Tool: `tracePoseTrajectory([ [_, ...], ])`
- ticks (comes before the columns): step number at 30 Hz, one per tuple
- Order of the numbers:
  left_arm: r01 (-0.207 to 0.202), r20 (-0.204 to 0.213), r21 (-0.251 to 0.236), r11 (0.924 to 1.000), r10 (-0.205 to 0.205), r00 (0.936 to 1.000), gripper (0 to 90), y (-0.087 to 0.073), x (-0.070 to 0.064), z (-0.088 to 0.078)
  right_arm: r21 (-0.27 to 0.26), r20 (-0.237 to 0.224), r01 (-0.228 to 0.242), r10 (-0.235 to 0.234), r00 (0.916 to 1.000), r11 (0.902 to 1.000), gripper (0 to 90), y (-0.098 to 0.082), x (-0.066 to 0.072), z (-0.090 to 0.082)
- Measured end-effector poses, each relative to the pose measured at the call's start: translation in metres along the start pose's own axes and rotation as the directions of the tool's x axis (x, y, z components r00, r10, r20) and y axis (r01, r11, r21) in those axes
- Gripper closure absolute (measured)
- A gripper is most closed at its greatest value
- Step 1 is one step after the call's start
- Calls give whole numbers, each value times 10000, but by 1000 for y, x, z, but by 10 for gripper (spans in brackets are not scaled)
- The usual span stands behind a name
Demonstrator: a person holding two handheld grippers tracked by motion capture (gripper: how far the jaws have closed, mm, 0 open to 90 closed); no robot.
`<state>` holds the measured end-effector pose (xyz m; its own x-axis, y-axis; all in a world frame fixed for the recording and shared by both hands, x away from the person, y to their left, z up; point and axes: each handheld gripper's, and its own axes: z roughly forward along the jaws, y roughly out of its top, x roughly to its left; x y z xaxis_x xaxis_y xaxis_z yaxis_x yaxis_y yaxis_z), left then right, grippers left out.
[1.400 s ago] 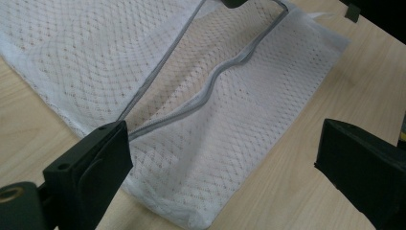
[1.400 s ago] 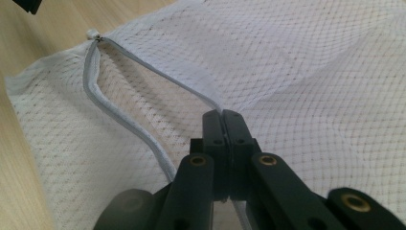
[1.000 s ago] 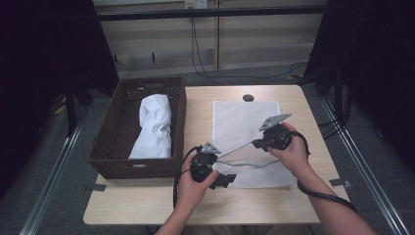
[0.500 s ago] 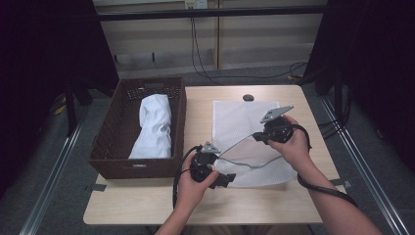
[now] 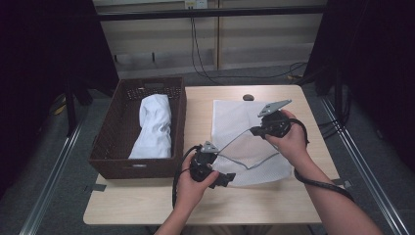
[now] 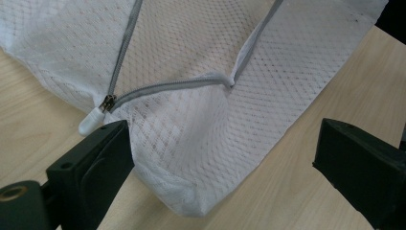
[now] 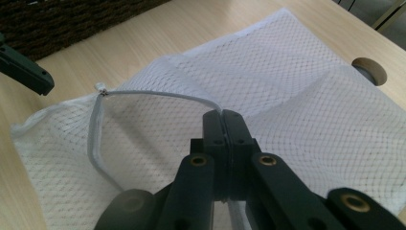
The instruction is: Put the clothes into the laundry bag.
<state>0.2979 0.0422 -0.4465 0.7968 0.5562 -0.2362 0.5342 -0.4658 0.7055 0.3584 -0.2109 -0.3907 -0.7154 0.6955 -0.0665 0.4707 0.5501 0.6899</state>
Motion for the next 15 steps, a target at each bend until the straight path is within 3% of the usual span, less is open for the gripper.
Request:
tracePoseTrajectory([
  [15, -35, 39, 53, 10000, 35, 10000, 55, 2, -2, -2, -126, 123, -192, 194, 9997, 9997, 900, 10, -3, -4],
])
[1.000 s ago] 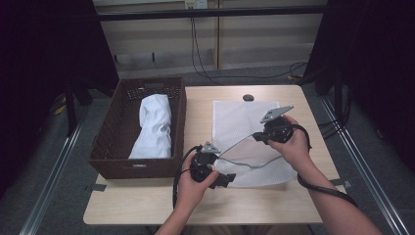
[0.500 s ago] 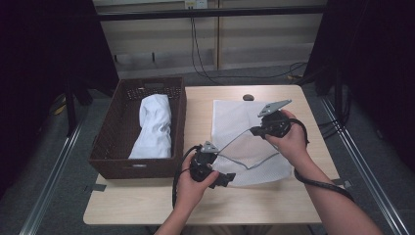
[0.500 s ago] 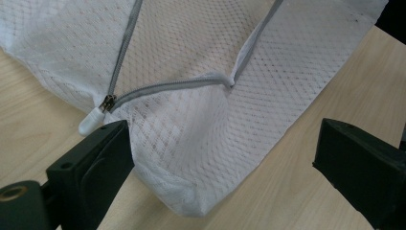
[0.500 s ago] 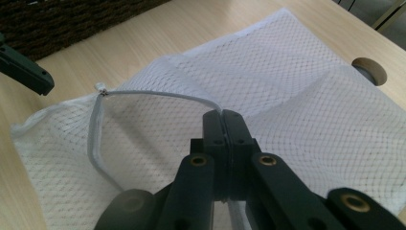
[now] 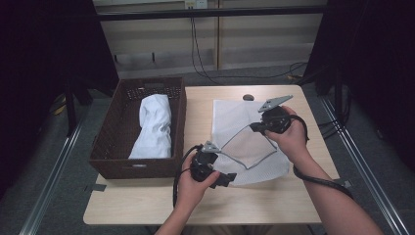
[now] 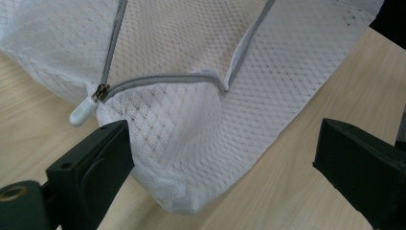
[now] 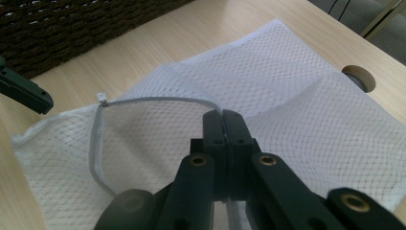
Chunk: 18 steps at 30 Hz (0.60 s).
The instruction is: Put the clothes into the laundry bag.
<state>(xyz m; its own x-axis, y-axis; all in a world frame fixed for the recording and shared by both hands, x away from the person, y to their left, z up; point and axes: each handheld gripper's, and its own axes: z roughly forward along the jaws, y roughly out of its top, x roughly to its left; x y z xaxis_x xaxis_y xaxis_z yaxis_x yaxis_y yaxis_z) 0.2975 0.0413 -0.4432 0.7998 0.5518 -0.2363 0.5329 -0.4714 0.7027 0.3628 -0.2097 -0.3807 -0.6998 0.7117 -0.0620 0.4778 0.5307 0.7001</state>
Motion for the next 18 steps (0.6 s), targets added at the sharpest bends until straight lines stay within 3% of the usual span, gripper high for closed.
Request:
tracePoseTrajectory([
  [14, 86, 41, -77, 9999, -85, 10000, 53, 2, 0, -5, 11, -42, 73, -73, 10000, 10000, 900, 10, 1, -4],
  [18, 15, 6, -183, 9998, -15, 10000, 53, 8, 2, -14, -32, 39, 20, -20, 10000, 10000, 900, 11, 0, -6],
])
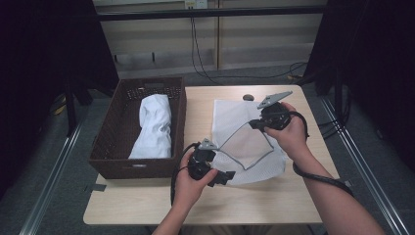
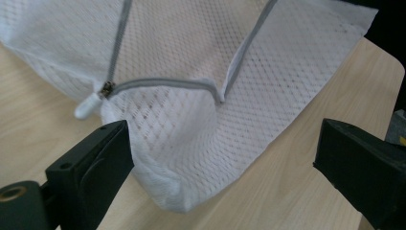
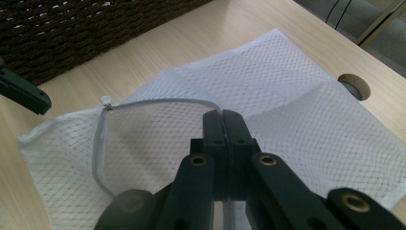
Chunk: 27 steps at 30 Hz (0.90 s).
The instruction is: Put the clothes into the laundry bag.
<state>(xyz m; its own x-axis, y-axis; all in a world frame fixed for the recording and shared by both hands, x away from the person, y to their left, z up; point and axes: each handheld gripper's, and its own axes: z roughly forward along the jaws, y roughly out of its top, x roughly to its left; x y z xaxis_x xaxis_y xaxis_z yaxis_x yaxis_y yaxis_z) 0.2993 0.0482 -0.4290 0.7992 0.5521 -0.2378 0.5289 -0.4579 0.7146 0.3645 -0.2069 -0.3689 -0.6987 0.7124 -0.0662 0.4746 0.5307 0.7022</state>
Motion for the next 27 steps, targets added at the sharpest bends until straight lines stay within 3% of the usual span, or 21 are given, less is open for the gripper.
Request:
tracePoseTrajectory([
  [9, 178, -250, -123, 9998, -181, 9995, 49, 6, 9, -11, -13, -159, -154, 154, 9998, 9999, 900, -2, -3, 0],
  [22, 118, -376, -58, 9999, -120, 9992, 48, 20, 20, -28, 12, -222, -104, 104, 9997, 9999, 900, 1, -2, 1],
  [27, -93, -639, 158, 9998, 103, 9979, 47, 28, 27, -38, 85, -94, -71, 71, 9999, 9999, 900, 0, -2, -1],
])
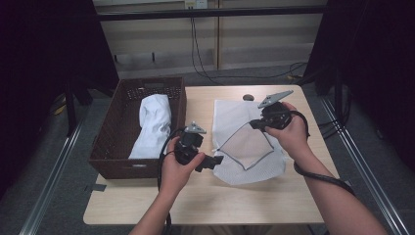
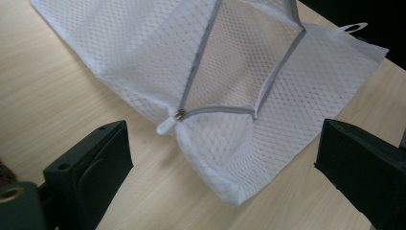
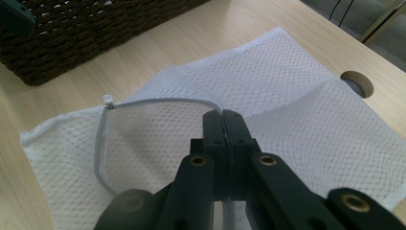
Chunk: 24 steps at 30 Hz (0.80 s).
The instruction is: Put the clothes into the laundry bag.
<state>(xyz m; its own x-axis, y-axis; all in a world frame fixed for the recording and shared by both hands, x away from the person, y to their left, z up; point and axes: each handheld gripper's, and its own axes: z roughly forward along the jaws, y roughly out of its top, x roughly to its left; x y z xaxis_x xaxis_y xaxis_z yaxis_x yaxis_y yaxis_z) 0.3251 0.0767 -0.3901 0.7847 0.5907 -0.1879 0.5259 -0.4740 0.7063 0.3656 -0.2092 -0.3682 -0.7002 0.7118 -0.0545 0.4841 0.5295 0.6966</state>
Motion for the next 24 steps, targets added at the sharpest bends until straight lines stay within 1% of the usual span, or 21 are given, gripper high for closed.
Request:
tracePoseTrajectory([
  [2, 146, -1, -77, 9999, -146, 9999, 46, 2, 4, -2, -62, -127, -60, 59, 9999, 10000, 900, -1, -1, -1],
  [3, 281, -45, -168, 9995, -282, 9996, 46, 3, 6, -4, -84, -105, -95, 94, 9999, 9999, 900, -1, -1, -1],
  [4, 246, -71, -88, 9997, -247, 9997, 46, 3, 9, -5, -120, -82, -76, 75, 9999, 9999, 900, -1, -2, -1],
  [7, 437, -173, -203, 9988, -441, 9989, 45, 3, 16, -7, -152, -47, -63, 63, 10000, 9999, 900, -1, -1, -2],
  [8, 404, -286, -41, 9992, -405, 9988, 45, 3, 19, -9, -139, -51, -63, 62, 10000, 9999, 900, -2, -1, -2],
  [9, 503, -309, -81, 9987, -505, 9982, 45, 3, 20, -9, -136, -63, -14, 14, 10000, 9999, 900, -2, -1, -2],
  [10, 405, -327, -26, 9992, -405, 9986, 45, 3, 21, -10, -143, -46, -23, 22, 10000, 9999, 900, -2, -1, -2],
  [11, 472, -331, -77, 9989, -475, 9983, 45, 4, 22, -11, -123, -50, -35, 34, 10000, 9999, 900, -2, -1, -2],
  [12, 415, -407, -48, 9991, -417, 9983, 45, 5, 23, -12, -90, -66, -26, 26, 10000, 10000, 900, -1, 0, -3],
  [16, 351, -471, -28, 9994, -352, 9983, 45, 8, 26, -16, -109, -27, -18, 18, 10000, 9999, 900, -1, 0, -3],
  [17, 351, -471, -28, 9994, -352, 9983, 45, 8, 26, -16, -123, -77, 8, -9, 10000, 9999, 900, -1, 0, -3],
  [18, 441, -468, -149, 9989, -448, 9979, 45, 9, 29, -18, -100, -61, -4, 3, 10000, 9999, 900, -1, 0, -3],
  [19, 442, -464, -72, 9990, -445, 9979, 45, 9, 31, -18, -82, -78, 28, -29, 10000, 10000, 900, -1, 0, -3],
  [20, 476, -543, -88, 9988, -481, 9974, 45, 10, 32, -18, -11, 33, 30, -30, 10000, 10000, 900, -1, 1, -3],
  [21, 490, -590, 26, 9988, -488, 9971, 44, 10, 34, -19, 11, 46, 61, -61, 10000, 10000, 900, -1, 1, -3],
  [22, 432, -598, 107, 9990, -425, 9973, 44, 11, 36, -21, 23, 38, 66, -66, 10000, 10000, 900, 0, 2, -3],
  [23, 448, -668, 15, 9990, -446, 9968, 45, 12, 38, -21, -30, -100, 23, -24, 9999, 10000, 900, 0, 1, -3],
  [24, 399, -722, 66, 9992, -394, 9966, 44, 13, 39, -23, -70, -100, 69, -70, 9999, 10000, 900, 0, 1, -3],
])
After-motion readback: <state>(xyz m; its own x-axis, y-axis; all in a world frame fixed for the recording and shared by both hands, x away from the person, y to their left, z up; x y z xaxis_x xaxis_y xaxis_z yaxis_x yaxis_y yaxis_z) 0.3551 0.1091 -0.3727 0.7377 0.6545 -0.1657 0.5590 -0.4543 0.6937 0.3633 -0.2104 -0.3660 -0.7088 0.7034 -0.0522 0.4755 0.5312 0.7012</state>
